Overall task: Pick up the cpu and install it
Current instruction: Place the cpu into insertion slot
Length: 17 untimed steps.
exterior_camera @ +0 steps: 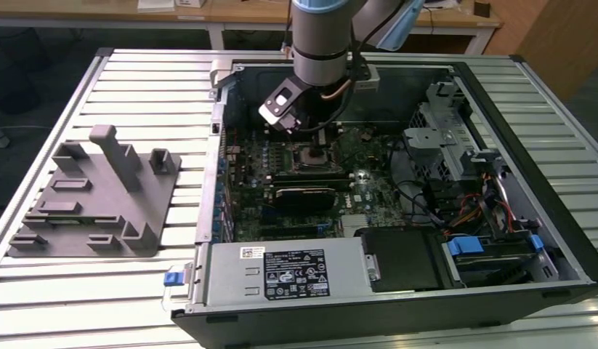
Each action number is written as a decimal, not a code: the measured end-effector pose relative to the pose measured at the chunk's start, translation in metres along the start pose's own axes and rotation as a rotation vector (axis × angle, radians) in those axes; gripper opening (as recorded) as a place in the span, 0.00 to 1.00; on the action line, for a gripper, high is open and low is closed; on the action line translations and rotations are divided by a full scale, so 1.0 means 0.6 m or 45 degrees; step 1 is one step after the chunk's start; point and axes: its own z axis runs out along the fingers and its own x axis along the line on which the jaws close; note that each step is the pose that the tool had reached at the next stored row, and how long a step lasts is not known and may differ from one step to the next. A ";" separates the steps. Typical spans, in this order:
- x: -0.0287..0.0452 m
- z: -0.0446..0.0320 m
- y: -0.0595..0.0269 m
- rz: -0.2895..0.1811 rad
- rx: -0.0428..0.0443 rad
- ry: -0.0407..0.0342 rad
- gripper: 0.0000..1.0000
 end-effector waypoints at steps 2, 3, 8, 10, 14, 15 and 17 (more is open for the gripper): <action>0.000 0.002 -0.001 0.000 0.000 0.0000 0.11; 0.000 0.002 -0.001 0.000 0.000 0.0000 0.11; 0.000 0.003 -0.001 0.000 0.000 0.0001 0.11; 0.000 0.004 -0.002 0.000 0.000 0.0006 0.11; 0.000 0.005 -0.002 0.000 0.000 0.0039 0.11; 0.000 0.005 -0.001 0.000 0.000 0.0044 0.11; 0.000 0.005 -0.001 0.000 0.000 0.0051 0.11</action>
